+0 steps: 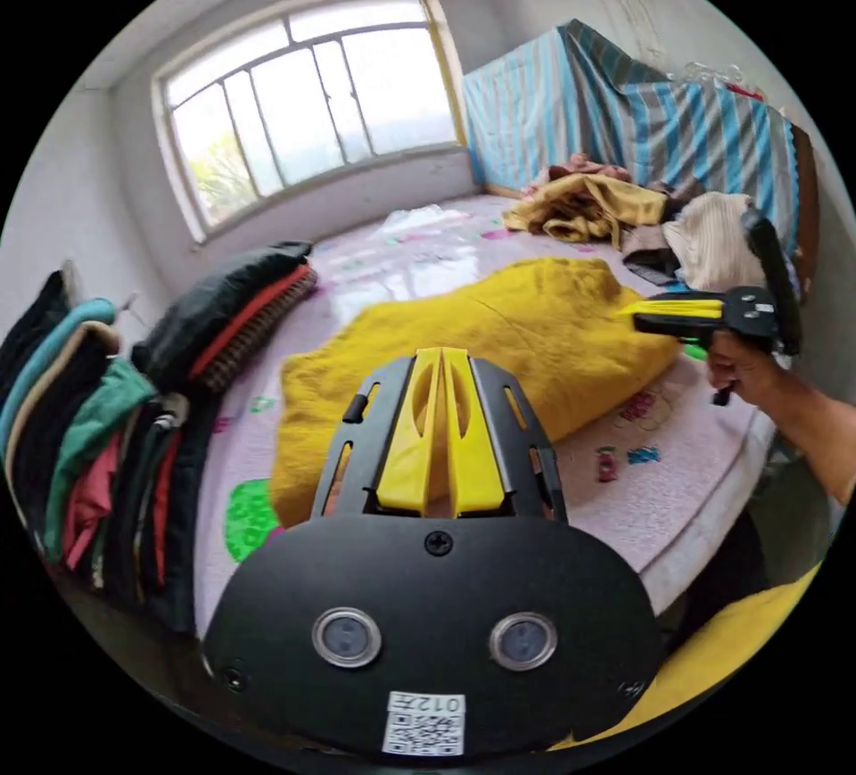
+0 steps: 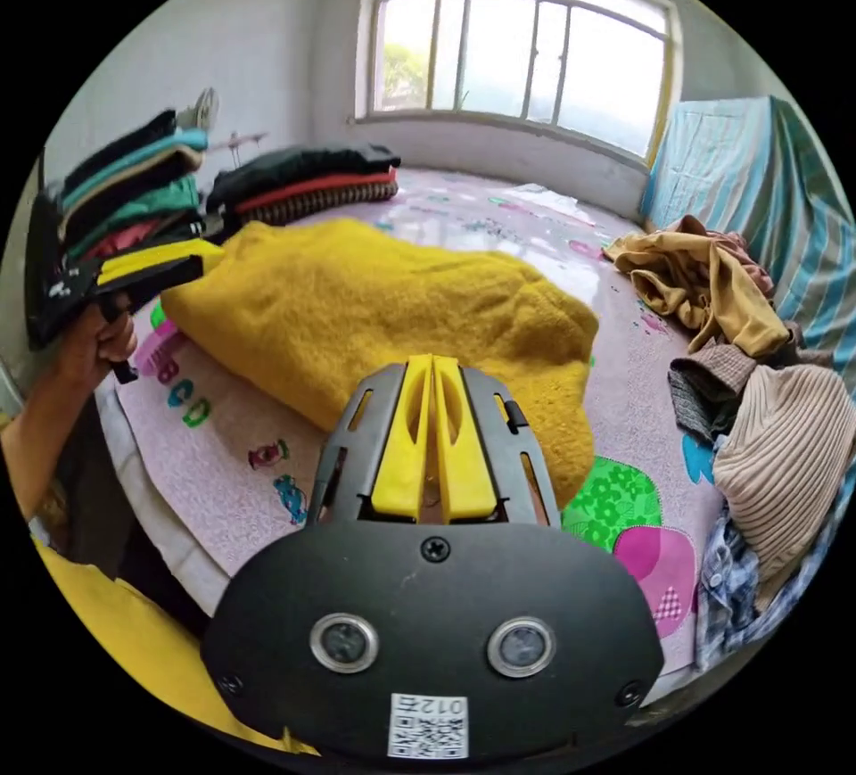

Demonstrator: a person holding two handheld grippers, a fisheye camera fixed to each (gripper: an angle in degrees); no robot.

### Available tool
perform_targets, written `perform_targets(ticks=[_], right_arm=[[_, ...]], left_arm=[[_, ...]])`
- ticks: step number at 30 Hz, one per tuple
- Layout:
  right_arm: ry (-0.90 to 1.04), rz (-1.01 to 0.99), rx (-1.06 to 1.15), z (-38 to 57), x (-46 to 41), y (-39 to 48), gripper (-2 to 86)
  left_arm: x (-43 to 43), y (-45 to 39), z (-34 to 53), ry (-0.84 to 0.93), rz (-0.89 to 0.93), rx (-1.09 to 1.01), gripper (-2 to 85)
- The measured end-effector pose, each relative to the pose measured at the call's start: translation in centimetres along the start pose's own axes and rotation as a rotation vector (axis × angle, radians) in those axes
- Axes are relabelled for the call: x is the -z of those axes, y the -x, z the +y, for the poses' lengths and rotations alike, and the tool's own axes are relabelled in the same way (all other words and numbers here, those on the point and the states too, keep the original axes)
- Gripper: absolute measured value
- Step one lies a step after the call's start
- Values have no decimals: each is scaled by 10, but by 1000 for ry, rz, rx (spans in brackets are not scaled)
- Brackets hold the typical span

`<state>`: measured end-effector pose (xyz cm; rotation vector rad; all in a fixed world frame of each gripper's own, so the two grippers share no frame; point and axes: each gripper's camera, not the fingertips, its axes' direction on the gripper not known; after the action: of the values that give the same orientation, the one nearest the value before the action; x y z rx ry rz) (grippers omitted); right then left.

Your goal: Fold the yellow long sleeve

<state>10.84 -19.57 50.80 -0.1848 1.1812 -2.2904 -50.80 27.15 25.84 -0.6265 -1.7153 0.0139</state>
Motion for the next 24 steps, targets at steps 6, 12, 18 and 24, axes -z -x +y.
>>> perform_targets(ticks=[6, 12, 18, 24], right_arm=[[15, 3, -208, -46, -16, -76, 4], [321, -103, -360, -48, -96, -128, 2], [272, -247, -476, -40, -93, -162, 1], [82, -127, -304, -21, -15, -132, 5]], left_arm=[[-75, 103, -13, 322, 73, 193, 2], [-134, 120, 9, 493, 106, 181, -1], [-126, 141, 7, 441, 155, 232, -1], [-61, 152, 12, 345, 59, 225, 2]])
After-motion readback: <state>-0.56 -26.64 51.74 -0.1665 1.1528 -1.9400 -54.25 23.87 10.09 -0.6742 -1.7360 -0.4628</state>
